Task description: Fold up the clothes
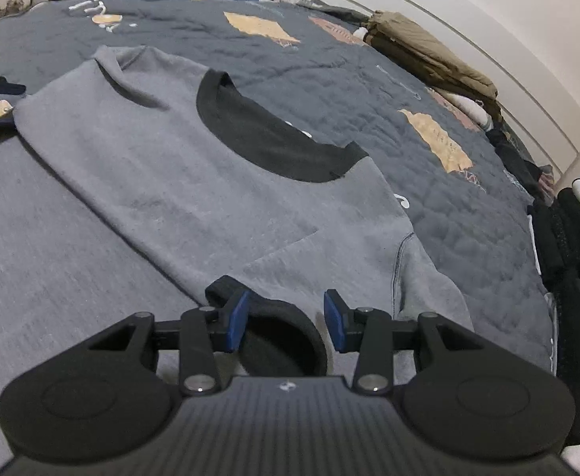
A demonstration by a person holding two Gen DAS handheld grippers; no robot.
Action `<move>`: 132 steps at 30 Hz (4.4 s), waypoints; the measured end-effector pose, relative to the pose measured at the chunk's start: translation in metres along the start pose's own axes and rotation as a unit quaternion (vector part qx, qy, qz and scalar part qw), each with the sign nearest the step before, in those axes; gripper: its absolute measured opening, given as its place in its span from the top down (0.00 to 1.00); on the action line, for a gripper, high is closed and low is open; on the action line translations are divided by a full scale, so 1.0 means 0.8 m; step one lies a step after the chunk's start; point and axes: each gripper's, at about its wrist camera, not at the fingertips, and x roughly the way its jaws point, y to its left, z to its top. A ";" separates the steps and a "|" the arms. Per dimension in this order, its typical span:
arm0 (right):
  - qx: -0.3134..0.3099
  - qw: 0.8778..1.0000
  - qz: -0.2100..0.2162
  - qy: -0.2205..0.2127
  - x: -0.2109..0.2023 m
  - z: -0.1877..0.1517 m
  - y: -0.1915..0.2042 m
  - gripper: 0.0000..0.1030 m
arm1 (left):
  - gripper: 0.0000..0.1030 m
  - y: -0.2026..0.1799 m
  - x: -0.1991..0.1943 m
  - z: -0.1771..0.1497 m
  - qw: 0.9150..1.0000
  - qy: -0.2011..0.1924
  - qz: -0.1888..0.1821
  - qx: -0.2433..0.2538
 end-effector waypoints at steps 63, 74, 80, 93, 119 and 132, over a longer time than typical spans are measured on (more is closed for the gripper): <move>0.165 0.950 0.265 -0.011 0.162 0.290 0.111 0.93 | 0.96 0.011 0.011 -0.010 0.999 -0.017 -0.019 -0.033; 0.245 0.927 0.283 -0.024 0.179 0.285 0.067 0.93 | 0.93 0.065 -0.005 -0.014 0.994 0.000 -0.041 -0.098; 0.222 0.932 0.286 -0.017 0.176 0.286 0.080 0.93 | 0.49 0.064 -0.015 -0.005 0.993 -0.028 -0.042 -0.106; 0.235 0.932 0.275 -0.021 0.172 0.284 0.075 0.93 | 0.96 0.064 0.032 -0.004 0.989 -0.033 -0.035 -0.137; -0.353 0.915 0.134 -0.138 0.111 0.295 0.219 0.68 | 0.93 0.073 0.024 -0.011 0.986 0.006 -0.089 -0.144; -0.441 0.884 0.089 -0.127 0.150 0.269 0.243 0.92 | 0.93 0.069 0.025 -0.013 0.987 0.011 -0.089 -0.135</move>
